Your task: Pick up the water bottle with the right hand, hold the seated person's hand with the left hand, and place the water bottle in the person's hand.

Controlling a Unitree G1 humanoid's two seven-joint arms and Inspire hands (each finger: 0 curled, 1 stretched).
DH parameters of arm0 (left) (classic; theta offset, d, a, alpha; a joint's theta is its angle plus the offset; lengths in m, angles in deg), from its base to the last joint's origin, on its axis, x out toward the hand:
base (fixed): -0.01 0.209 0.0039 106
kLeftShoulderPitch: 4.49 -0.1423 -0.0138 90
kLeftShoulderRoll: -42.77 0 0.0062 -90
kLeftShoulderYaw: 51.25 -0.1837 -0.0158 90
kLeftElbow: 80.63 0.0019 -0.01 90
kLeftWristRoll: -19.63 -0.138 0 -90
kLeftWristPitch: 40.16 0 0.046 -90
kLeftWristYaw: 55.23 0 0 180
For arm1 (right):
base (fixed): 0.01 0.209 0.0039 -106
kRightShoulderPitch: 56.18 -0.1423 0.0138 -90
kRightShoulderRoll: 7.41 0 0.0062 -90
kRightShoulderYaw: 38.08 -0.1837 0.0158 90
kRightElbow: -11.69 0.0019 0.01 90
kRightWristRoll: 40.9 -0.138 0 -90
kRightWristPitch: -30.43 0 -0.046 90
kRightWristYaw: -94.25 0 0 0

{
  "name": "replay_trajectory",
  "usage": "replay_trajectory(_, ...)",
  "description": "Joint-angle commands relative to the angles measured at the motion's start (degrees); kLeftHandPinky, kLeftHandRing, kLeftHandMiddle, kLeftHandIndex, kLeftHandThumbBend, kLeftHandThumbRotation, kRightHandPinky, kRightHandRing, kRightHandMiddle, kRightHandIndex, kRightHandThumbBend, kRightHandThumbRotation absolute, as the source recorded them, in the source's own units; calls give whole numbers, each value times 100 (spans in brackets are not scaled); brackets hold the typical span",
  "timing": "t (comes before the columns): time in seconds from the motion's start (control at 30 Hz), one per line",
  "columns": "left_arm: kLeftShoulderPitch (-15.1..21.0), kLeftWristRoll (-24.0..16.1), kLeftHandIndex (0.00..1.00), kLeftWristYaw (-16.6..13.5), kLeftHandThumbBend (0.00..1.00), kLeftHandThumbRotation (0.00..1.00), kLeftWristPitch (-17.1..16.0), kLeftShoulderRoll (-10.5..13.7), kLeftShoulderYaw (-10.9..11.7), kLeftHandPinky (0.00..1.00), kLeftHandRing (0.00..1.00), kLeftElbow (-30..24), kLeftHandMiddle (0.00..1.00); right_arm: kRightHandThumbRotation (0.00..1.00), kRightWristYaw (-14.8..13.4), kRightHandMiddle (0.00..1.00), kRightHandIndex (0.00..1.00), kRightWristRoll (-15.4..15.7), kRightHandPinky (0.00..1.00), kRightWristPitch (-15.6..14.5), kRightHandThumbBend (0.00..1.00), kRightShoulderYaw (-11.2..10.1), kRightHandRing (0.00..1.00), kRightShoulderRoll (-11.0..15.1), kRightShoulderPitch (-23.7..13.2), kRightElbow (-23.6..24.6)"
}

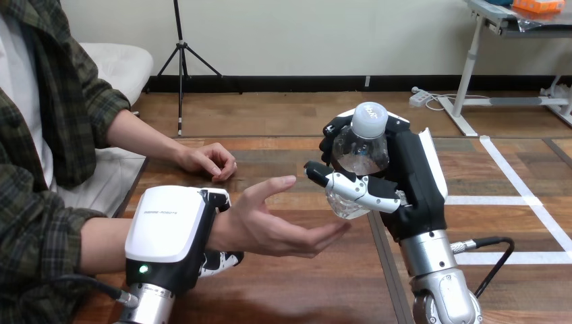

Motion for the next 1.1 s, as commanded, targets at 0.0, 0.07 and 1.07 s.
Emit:
replay_trajectory(0.0, 117, -34, 30, -27, 84, 0, -146, -2, 21, 23, 25, -383, 29, 0, 7, 45, 47, -12, 34, 191, 72, 43, 39, -47, -481, 373)
replay_trajectory(0.07, 94, -49, 30, -3, 84, 0, -129, -7, 22, 23, 25, -434, 29, 0, 39, 45, 47, -41, 34, 173, 72, 63, 39, -60, -451, 407)
replay_trajectory(1.07, 26, -113, 30, 174, 85, 0, -222, -83, 69, 22, 25, -610, 29, 0, 649, 45, 46, -467, 36, 189, 69, 345, 41, -132, -32, 750)
